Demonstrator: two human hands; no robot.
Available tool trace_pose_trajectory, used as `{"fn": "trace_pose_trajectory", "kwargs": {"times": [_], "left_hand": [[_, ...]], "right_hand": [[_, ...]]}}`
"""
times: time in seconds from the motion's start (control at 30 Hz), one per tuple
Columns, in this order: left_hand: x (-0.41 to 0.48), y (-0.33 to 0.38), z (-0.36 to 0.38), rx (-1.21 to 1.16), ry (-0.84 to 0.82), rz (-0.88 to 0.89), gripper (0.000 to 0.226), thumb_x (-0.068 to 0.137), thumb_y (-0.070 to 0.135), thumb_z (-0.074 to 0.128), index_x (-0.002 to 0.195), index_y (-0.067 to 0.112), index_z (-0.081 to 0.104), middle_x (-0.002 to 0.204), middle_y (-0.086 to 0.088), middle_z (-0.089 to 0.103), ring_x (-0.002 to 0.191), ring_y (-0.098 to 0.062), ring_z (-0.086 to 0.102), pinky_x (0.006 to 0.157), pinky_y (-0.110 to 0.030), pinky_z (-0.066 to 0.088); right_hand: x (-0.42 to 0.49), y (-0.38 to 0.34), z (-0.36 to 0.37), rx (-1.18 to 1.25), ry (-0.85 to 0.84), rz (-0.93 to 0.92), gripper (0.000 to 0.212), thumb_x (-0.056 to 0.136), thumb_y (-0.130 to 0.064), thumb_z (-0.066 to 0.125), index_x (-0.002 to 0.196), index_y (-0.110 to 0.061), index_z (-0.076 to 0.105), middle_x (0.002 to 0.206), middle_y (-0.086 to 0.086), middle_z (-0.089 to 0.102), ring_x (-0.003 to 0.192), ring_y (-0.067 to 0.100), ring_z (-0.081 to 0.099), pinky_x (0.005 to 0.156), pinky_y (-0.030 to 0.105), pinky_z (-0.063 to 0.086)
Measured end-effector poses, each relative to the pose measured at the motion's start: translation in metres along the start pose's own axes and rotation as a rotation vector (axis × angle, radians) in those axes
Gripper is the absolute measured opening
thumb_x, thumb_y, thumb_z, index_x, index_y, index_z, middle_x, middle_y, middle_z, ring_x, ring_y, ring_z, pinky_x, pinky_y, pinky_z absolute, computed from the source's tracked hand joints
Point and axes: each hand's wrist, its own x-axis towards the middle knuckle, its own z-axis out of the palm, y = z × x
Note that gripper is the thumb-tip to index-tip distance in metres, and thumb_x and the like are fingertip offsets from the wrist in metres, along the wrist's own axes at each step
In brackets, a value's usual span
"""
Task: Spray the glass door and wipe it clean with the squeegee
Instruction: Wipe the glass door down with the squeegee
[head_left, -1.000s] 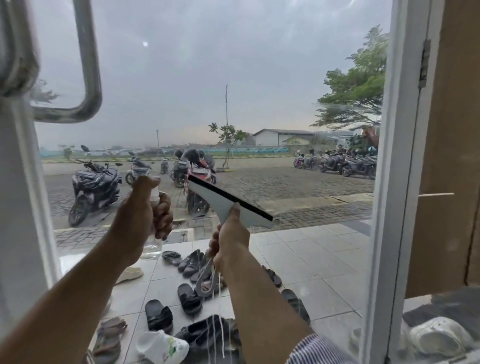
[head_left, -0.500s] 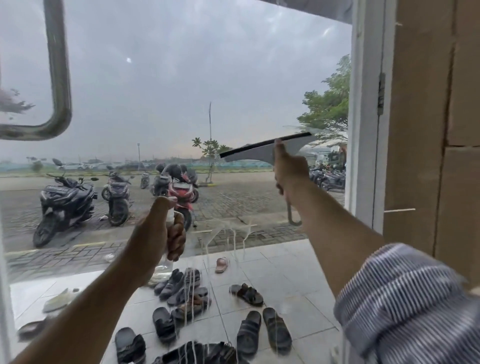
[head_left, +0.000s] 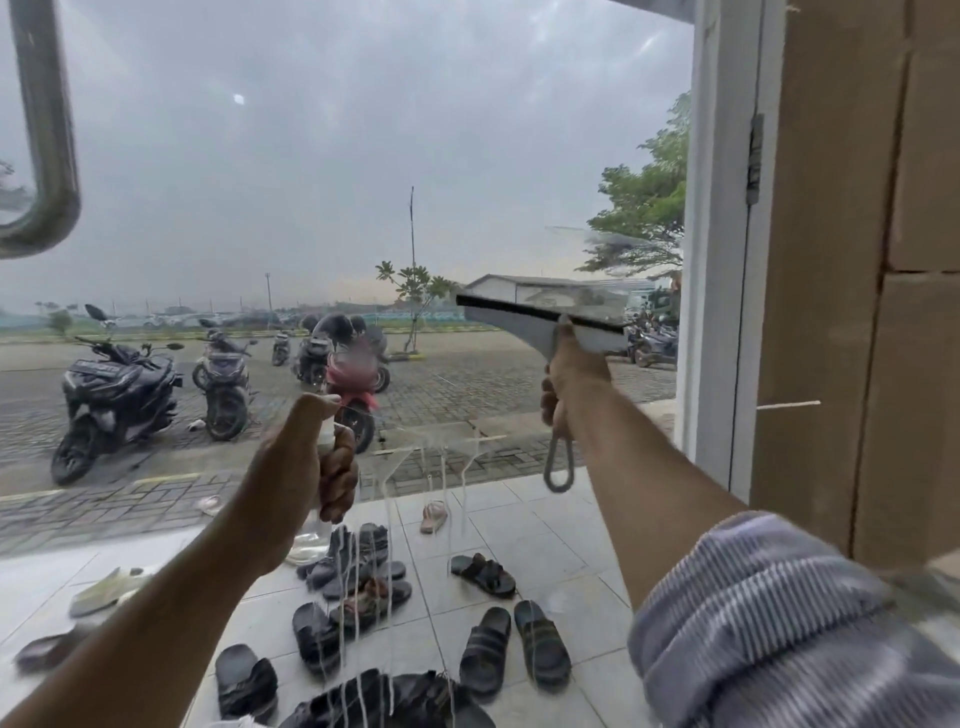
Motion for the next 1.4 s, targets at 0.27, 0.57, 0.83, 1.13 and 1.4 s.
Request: {"fn": "trace_pose_trajectory", "kwargs": {"times": [0.27,0.57,0.83,1.13,1.4], "left_hand": [[-0.010,0.000,-0.008,0.005,0.035,-0.022,0.045,0.080,0.052,0.037,0.048,0.019,0.035,0.045,-0.006,0.031,0.042,-0.017,0.027,0.053,-0.035,0.024],[-0.027,0.017,-0.052,0.029,0.116,-0.031,0.046,0.071,0.058,0.043,0.049,0.019,0.035,0.046,-0.005,0.029,0.042,-0.018,0.027,0.052,-0.034,0.023],[-0.051,0.032,-0.083,0.033,0.194,0.006,0.043,0.078,0.052,0.037,0.056,0.016,0.030,0.047,-0.006,0.028,0.043,-0.017,0.025,0.048,-0.030,0.024],[-0.062,0.020,-0.088,0.004,0.234,-0.045,0.047,0.086,0.052,0.038,0.055,0.017,0.034,0.046,-0.002,0.030,0.042,-0.017,0.026,0.046,-0.030,0.024],[-0.062,-0.001,-0.104,0.016,0.263,-0.076,0.041,0.077,0.053,0.040,0.058,0.016,0.034,0.049,-0.003,0.027,0.044,-0.017,0.027,0.046,-0.029,0.025]], "right_hand": [[-0.055,0.082,0.044,0.518,-0.164,0.475,0.061,0.089,-0.073,0.046,0.064,-0.018,0.041,0.040,-0.005,0.034,0.033,0.013,0.027,0.040,0.016,0.025],[-0.110,0.084,0.111,0.725,-0.286,0.588,0.060,0.089,-0.073,0.044,0.065,-0.018,0.040,0.044,-0.003,0.034,0.033,0.013,0.028,0.040,0.014,0.026],[-0.154,0.127,0.148,0.351,-0.282,0.449,0.065,0.090,-0.071,0.045,0.077,-0.009,0.057,0.047,-0.001,0.047,0.032,0.013,0.039,0.039,0.018,0.034],[-0.139,0.037,0.148,0.345,-0.400,0.012,0.055,0.096,-0.061,0.046,0.084,-0.009,0.058,0.052,0.000,0.047,0.038,0.012,0.039,0.039,0.022,0.034],[-0.136,0.118,0.190,0.259,-0.303,0.036,0.073,0.087,-0.070,0.053,0.109,-0.002,0.062,0.070,0.003,0.058,0.044,0.012,0.049,0.039,0.024,0.038]]}}
